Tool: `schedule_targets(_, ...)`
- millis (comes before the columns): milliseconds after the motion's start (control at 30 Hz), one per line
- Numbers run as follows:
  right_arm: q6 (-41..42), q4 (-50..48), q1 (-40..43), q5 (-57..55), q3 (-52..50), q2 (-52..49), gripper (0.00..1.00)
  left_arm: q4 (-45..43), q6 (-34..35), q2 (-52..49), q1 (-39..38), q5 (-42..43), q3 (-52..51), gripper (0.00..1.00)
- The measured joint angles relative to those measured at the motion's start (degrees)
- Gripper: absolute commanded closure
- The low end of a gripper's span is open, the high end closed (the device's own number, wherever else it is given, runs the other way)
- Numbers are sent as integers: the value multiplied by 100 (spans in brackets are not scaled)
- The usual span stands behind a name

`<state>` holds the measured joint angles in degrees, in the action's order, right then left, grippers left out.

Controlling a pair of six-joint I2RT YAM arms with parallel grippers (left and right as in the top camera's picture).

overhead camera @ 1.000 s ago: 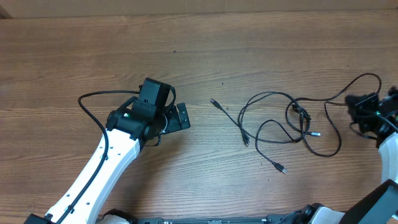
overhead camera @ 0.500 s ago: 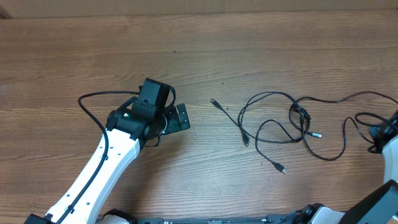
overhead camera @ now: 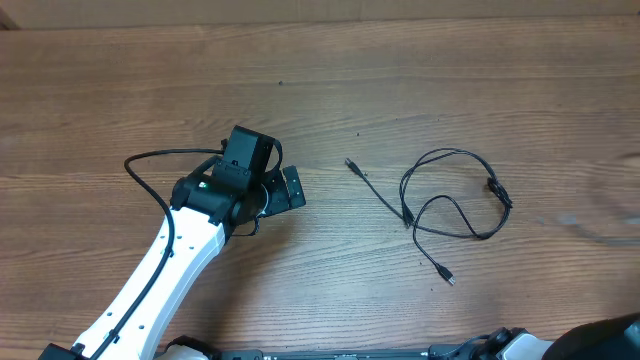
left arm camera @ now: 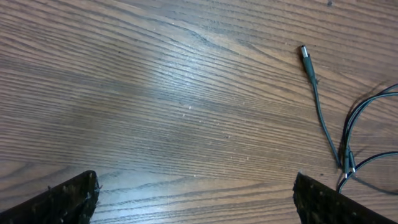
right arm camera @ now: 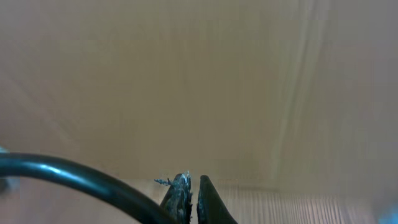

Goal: Untangle cables

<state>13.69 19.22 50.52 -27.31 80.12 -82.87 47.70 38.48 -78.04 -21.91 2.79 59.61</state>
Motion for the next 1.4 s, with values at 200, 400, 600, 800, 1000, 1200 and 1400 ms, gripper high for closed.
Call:
schedule_targets(200,-907,-240,-275,-20,1215,50,96,-11,42,0,0,0,-2,0)
schedule_targets(400,-1080,376,-332,-15,1213,-487,96,20,44,0,0,15,0,0)
schedule_targets(600,-1093,601,-332,-11,1213,-1318,84,33,55,0,0,83,0,0)
schedule_targets(800,-1093,778,-330,4,1213,-1631,8,33,55,0,0,105,0,0)
schedule_targets(1000,-1073,892,-330,363,1213,-1663,0,33,55,0,0,109,0,0)
schedule_targets(1200,-1154,1368,-326,2806,1213,-1663,0,33,55,0,0,109,-2,0)
schedule_targets(1400,-1305,2514,-533,5123,1215,-1663,0,33,57,0,0,125,0,0)
